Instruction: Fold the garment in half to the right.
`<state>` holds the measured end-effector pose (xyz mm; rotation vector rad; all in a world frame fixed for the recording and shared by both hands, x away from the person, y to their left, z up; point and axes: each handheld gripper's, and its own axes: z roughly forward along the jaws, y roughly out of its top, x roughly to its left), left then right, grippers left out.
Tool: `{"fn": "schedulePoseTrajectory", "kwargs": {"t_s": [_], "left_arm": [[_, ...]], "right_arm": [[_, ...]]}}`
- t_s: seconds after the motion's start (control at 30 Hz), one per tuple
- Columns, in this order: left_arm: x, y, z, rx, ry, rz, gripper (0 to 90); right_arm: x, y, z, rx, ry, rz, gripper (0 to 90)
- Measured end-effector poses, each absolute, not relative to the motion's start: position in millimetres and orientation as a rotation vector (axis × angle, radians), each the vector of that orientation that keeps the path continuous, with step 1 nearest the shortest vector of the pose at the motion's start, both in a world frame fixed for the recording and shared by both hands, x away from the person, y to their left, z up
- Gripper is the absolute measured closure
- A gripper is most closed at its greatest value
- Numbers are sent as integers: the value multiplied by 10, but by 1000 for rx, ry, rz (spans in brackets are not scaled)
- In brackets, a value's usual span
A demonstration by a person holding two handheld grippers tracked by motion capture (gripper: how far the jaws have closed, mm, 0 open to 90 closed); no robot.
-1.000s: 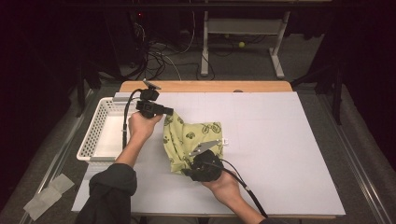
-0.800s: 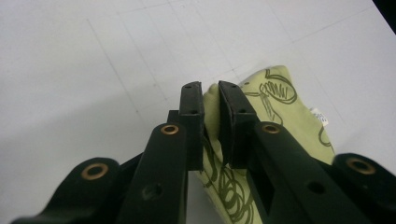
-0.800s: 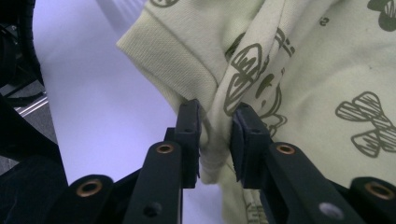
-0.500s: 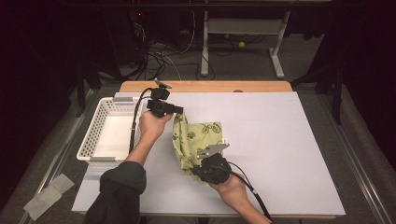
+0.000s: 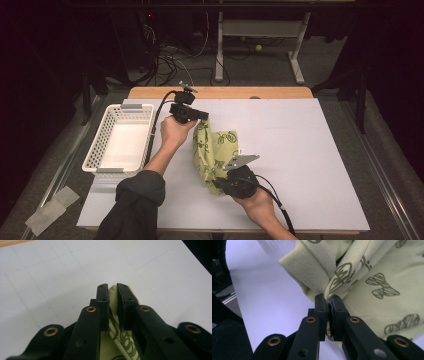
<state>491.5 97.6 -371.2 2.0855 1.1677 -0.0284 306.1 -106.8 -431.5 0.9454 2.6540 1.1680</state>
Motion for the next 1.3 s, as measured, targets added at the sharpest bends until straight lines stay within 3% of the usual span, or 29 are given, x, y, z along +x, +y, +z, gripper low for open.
{"fn": "schedulePoseTrajectory", "kwargs": {"t_s": [0.67, 1.3], "left_arm": [[4975, 347, -3988, 2161, 1083, -46, 772], [4983, 192, -4220, 2269, 1083, -39, 770]], "right_arm": [[3003, -1441, -4413, 1047, 2645, 1102, 869], [3019, -1527, -4505, 1106, 2669, 1100, 865]]}}
